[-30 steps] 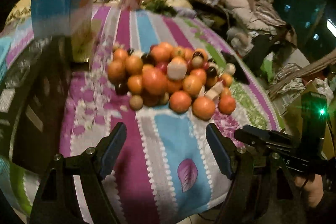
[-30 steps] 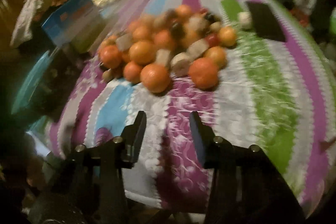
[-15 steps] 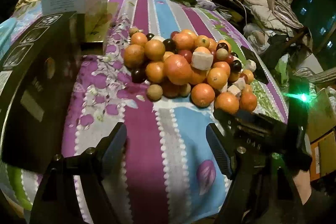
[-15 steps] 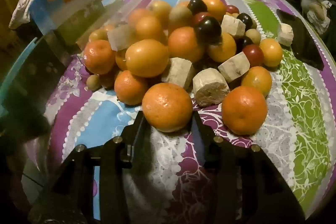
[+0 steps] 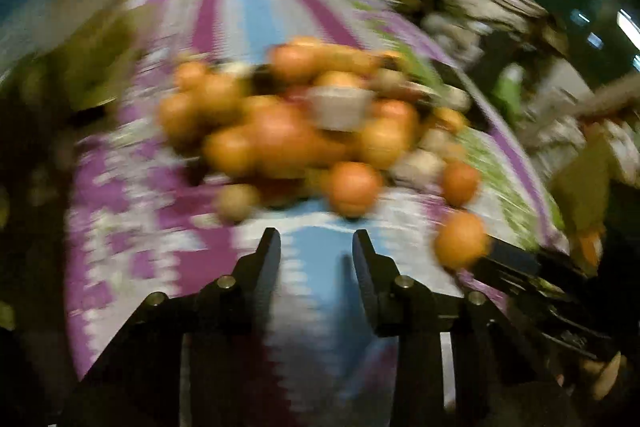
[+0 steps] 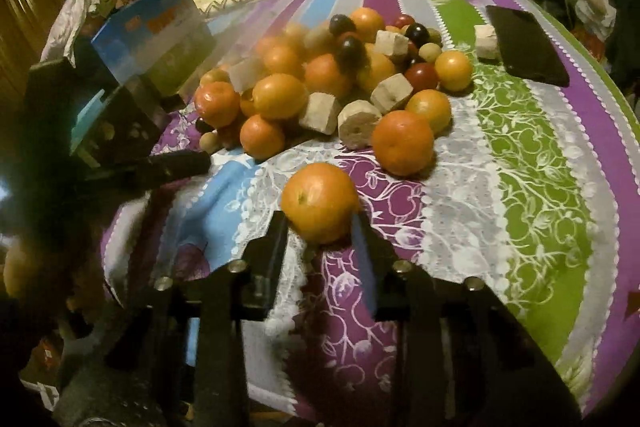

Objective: Organize fruits
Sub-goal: 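Grasp an orange with the left gripper while the right gripper grasps another large orange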

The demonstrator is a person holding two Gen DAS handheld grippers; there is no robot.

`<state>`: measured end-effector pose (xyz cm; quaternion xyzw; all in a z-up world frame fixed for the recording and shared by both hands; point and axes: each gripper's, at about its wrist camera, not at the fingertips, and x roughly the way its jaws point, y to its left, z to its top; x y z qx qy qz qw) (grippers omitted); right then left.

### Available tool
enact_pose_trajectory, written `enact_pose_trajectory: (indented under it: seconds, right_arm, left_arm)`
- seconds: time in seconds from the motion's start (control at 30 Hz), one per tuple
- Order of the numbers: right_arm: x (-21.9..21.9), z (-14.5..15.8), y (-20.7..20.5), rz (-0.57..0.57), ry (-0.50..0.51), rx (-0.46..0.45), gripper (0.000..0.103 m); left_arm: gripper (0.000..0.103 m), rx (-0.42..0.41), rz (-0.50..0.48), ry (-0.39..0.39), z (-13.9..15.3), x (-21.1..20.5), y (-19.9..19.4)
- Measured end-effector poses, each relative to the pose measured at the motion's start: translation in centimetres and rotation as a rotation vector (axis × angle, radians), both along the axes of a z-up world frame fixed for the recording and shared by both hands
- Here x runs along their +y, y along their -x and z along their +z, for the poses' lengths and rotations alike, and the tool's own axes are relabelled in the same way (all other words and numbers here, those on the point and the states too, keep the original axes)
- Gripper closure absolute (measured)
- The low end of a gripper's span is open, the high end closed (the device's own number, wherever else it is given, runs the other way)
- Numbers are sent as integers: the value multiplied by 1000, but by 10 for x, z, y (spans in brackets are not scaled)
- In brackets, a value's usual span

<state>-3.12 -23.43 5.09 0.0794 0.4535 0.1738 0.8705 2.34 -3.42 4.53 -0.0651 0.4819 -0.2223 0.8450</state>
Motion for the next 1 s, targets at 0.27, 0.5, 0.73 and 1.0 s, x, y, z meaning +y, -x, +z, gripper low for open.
enact_pose_trajectory:
  seconds: [0.27,0.5,0.73,1.0]
  right_arm:
    - [-1,1,-8,13,-4,4,68]
    - [-5,-2,-9,22,-1,13,68]
    - [3,-3,-17,24,-23,16,68]
    - [12,-9,-24,23,-5,22,68]
  left_arm:
    - [65,33,62,8,-19,-25,-23]
    - [64,11,88,15,-26,-36,-37]
    - [66,-21,85,27,-26,-28,-30]
    - [66,-126,39,20,7,-6,4]
